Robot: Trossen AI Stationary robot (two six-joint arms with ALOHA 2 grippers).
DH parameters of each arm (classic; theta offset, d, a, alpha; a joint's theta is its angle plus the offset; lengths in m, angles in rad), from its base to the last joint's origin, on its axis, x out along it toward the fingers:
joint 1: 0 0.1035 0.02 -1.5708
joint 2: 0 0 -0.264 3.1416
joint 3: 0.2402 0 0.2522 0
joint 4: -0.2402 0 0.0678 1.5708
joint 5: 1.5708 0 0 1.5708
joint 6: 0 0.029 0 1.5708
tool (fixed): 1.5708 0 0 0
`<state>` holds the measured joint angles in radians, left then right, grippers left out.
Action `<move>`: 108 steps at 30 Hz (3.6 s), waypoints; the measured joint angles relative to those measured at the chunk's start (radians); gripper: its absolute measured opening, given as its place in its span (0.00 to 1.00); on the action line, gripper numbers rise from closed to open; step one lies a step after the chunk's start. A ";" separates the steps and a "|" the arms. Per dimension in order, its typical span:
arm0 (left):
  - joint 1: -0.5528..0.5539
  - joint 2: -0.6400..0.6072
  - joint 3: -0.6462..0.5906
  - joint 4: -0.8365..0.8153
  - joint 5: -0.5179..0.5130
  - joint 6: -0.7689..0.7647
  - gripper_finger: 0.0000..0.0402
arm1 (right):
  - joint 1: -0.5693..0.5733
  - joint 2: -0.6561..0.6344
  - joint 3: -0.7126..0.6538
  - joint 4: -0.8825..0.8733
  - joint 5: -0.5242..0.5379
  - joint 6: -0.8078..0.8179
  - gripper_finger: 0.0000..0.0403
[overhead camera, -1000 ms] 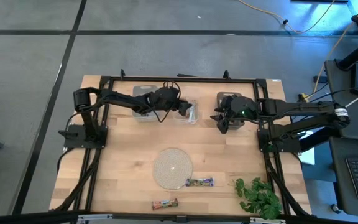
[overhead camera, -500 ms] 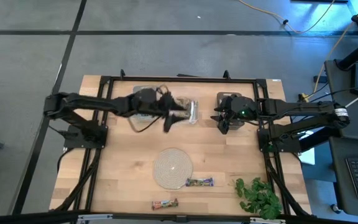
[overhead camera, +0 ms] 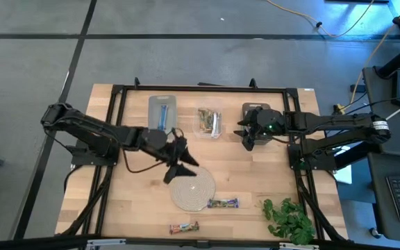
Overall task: Pick and place Granola Bars by type
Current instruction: Put the red granola bar into the black bin
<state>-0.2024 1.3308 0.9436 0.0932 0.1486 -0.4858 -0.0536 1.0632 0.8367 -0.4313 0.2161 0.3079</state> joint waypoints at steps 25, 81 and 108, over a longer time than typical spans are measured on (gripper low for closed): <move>-0.599 0.349 0.000 0.068 -0.696 0.012 0.50 | 0.062 0.110 -0.011 0.011 -0.017 0.131 0.52; -0.640 0.760 0.417 -0.498 -0.515 -0.236 0.27 | 0.115 0.181 -0.011 -0.001 0.001 0.189 0.52; -0.621 0.500 0.413 -0.784 -0.845 -0.306 0.21 | 0.133 0.181 -0.011 0.083 -0.060 0.091 0.52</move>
<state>-0.8229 1.8309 1.3567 -0.6910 -0.6963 -0.7915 0.0799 1.2438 0.8257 -0.3478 0.1558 0.3993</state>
